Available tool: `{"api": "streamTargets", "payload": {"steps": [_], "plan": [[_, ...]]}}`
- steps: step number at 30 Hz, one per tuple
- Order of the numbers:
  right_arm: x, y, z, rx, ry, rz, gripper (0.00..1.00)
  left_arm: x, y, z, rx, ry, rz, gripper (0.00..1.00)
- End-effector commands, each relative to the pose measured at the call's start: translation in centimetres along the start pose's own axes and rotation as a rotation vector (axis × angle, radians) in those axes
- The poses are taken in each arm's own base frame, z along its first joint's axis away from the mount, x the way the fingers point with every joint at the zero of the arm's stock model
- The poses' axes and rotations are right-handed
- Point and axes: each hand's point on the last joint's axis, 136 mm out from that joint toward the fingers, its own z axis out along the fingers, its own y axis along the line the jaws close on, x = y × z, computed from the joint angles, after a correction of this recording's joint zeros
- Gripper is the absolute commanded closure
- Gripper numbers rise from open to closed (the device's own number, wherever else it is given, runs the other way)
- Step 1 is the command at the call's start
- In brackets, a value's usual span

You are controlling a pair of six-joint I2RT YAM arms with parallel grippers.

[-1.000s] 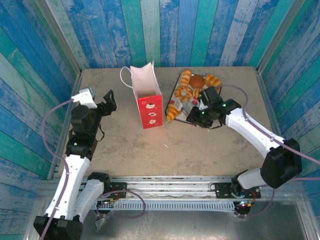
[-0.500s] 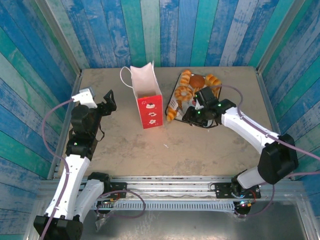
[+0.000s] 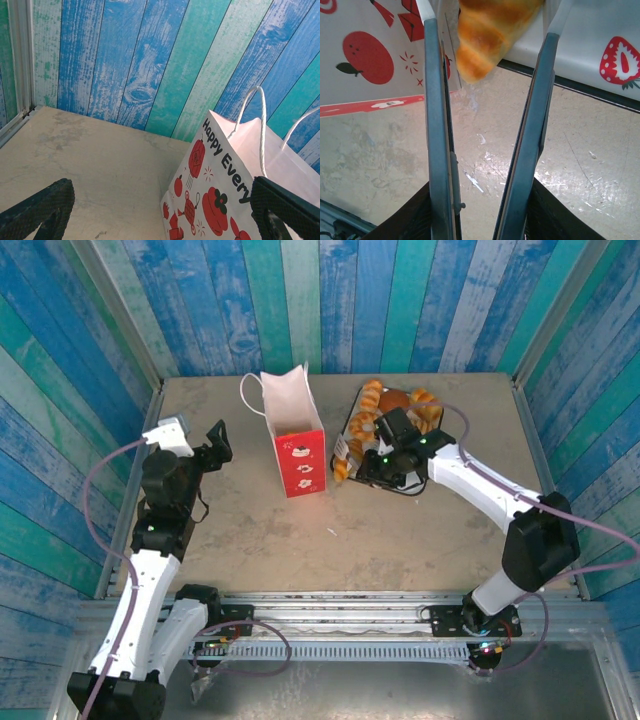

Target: Place the fake bread into the paper bag

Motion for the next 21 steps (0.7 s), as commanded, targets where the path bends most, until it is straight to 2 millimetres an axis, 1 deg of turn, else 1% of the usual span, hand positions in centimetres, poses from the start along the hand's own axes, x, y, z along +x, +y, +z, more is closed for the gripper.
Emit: {"api": "streamTargets", "payload": {"steps": [1,6,13,18,21], "plan": [[-0.2,0.2,-0.3,0.018,-0.006,-0.038,0.59,-0.6,0.2,-0.6,-0.012,-0.025,0.015,0.06],[-0.1,-0.4,-0.4,0.038,-0.013,-0.042,0.64,-0.9,0.1,-0.3,-0.016,-0.021,0.019,0.06],[-0.7,-0.3,-1.2,0.046,-0.049,-0.065,0.79,-1.1,-0.2,0.0,-0.007,-0.014,-0.004,0.06],[-1.1,-0.3,-2.0,0.041,-0.095,-0.089,0.85,-1.5,-0.5,-0.3,0.004,-0.002,-0.032,0.06],[-1.4,-0.3,-2.7,0.037,-0.135,-0.095,0.89,-1.6,-0.6,-0.6,0.007,-0.007,-0.052,0.06]]}}
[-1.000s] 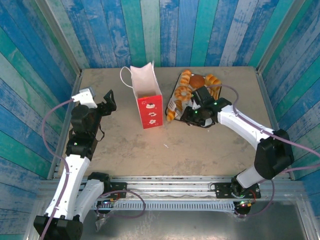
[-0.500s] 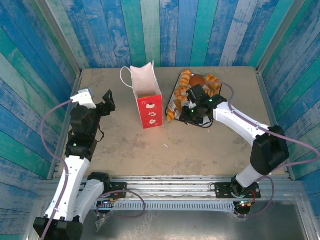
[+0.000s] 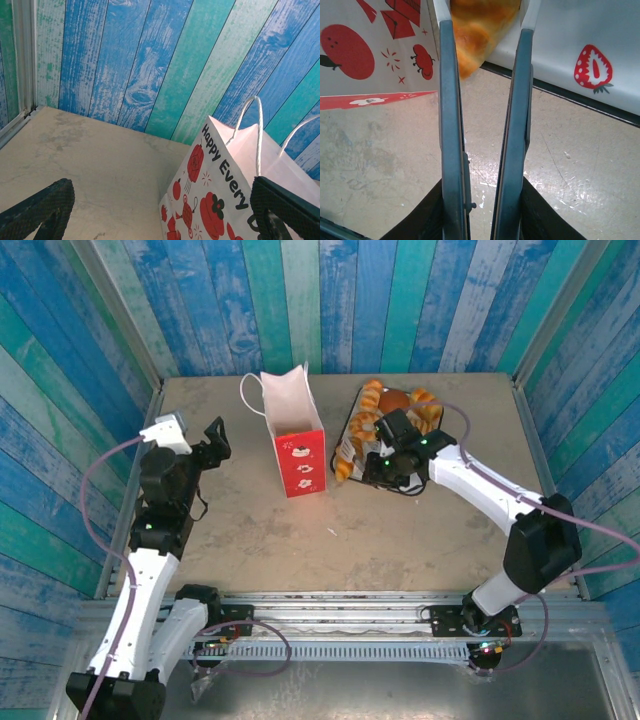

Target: Place the fake bread into the paper bag

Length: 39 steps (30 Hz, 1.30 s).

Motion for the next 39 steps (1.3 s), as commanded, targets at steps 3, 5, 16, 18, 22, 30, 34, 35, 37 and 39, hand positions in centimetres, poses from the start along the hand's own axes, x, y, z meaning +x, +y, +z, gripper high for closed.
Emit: {"api": "streamTargets", "payload": {"steps": [3,5,16,18,22,30,34,35,37,39], "plan": [[-1.6,0.6,-2.6,-0.023,-0.126,-0.048,0.92,-0.9,-0.4,-0.7,0.009,-0.007,-0.044,0.06],[-1.7,0.4,-3.0,-0.018,-0.145,-0.058,0.93,-0.9,-0.5,-0.7,0.012,-0.007,-0.057,0.06],[-3.5,-0.8,-8.3,0.03,-0.35,-0.12,0.97,-2.0,-1.9,-1.0,0.059,0.036,-0.201,0.05],[-4.1,-0.5,-9.9,0.018,-0.41,-0.147,0.97,-2.4,-2.5,-0.6,0.067,0.067,-0.198,0.05],[-5.2,0.0,-12.9,-0.013,-0.537,-0.176,0.97,-3.2,-4.1,-0.1,0.12,0.116,-0.238,0.04],[-6.1,1.7,-18.1,-0.088,-0.709,-0.276,0.97,-1.5,-5.2,1.3,0.17,0.205,-0.32,0.02],[-6.4,2.4,-20.5,-0.116,-0.776,-0.317,0.97,0.5,-5.4,2.0,0.192,0.257,-0.356,0.05],[-6.4,2.8,-21.2,-0.131,-0.794,-0.328,0.97,1.1,-5.6,2.3,0.207,0.273,-0.366,0.06],[-6.5,3.5,-22.2,-0.161,-0.82,-0.354,0.97,2.0,-6.2,2.9,0.249,0.3,-0.384,0.08],[-6.6,4.0,-23.1,-0.179,-0.846,-0.371,0.97,2.9,-6.8,3.5,0.289,0.327,-0.405,0.11]]}}
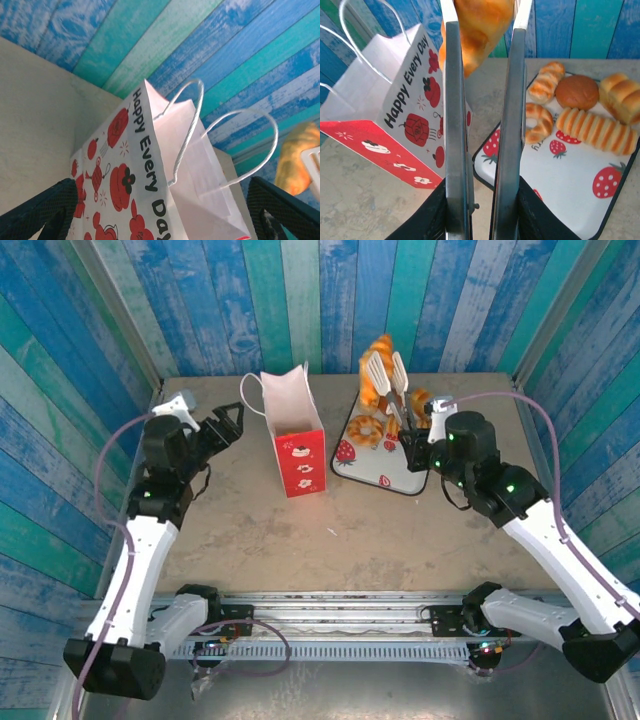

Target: Place the fake bread into the paper bag

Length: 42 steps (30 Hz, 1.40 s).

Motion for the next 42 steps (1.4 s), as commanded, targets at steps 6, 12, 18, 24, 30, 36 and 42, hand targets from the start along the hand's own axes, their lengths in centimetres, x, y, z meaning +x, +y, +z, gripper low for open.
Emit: {"api": "streamTargets", "payload": {"steps": [6,12,18,24,30,36,42], "plan": [[-6.4,2.9,-3.1,-0.121,-0.224,-0.078,0.97,3.3,-1.0,3.8,0.157,0.155,-0.07,0.16],[-8.0,5.5,-4.1,-0.193,-0.281,-0.138,0.97,4.3,-1.0,5.4,0.19,0.197,-0.083,0.18],[-9.6,8.5,-5.0,-0.259,-0.341,-0.202,0.97,4.9,-0.4,6.8,0.185,0.209,-0.088,0.22],[-9.8,11.8,-4.9,-0.315,-0.355,-0.265,0.97,5.0,0.1,7.7,0.182,0.201,-0.088,0.3],[-8.9,14.1,-3.4,-0.341,-0.323,-0.293,0.97,5.1,0.8,7.8,0.153,0.192,-0.072,0.35],[-7.7,16.0,-1.8,-0.342,-0.283,-0.335,0.97,5.4,1.5,7.9,0.135,0.186,-0.069,0.36],[-6.4,16.7,0.0,-0.314,-0.236,-0.366,0.97,6.6,2.4,8.6,0.121,0.217,-0.075,0.38]]}}
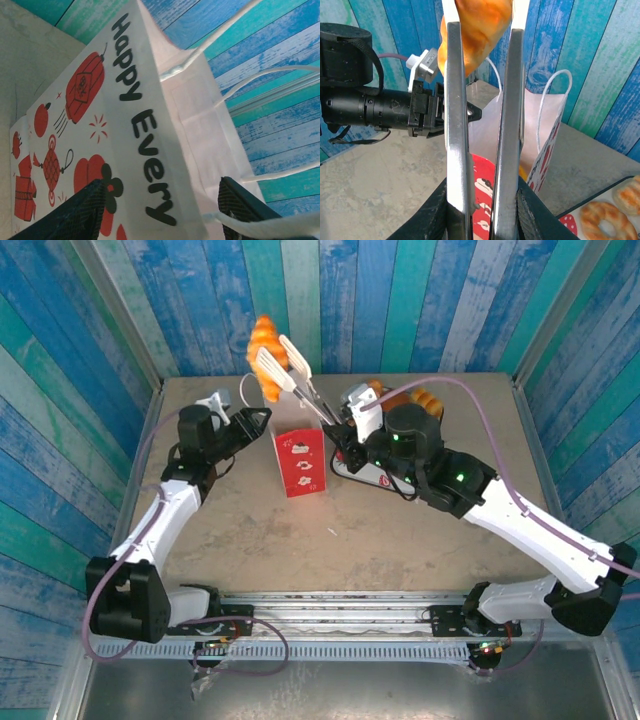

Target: Place the fake bread into the paper bag

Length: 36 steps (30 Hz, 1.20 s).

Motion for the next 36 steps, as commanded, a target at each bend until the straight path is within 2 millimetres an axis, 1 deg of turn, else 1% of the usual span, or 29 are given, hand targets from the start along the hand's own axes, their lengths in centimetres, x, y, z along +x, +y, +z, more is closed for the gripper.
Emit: {"api": "streamTargets", "payload": {"steps": [1,7,8,11,14,16,20,29,36], "plan": [[-3.0,-0.2,-0.5,0.038,-0.084,-0.016,0.97,0.8,1.1,0.8,-0.016,0.016,0.02,0.38],[-1.0,-0.5,1.1,0.084,-0.009,-0.04,0.97,0.8,1.9,0.4,-0.056,0.003,0.032,0.42],[-0.7,-0.6,1.2,0.09,0.002,-0.044,0.97,0.4,1.1,-0.3,-0.044,-0.017,0.049,0.42],[0.3,-0.8,1.8,0.11,0.038,-0.06,0.97,0.4,1.1,-0.6,-0.053,-0.019,0.057,0.43],[1.3,-1.2,2.2,0.137,0.075,-0.073,0.96,0.4,1.1,-0.8,-0.056,-0.022,0.061,0.47],[1.8,-1.5,2.4,0.153,0.097,-0.083,0.96,0.3,1.0,-0.9,-0.057,-0.025,0.063,0.49],[2.8,-1.9,2.6,0.178,0.133,-0.101,0.96,0.2,0.9,-1.1,-0.059,-0.028,0.069,0.5],[4.4,-2.6,3.0,0.221,0.189,-0.138,0.96,0.0,0.4,-1.4,-0.058,-0.033,0.078,0.51],[5.8,-2.5,3.2,0.22,0.24,-0.154,0.96,0.0,0.5,-1.5,-0.061,-0.035,0.077,0.51]]}}
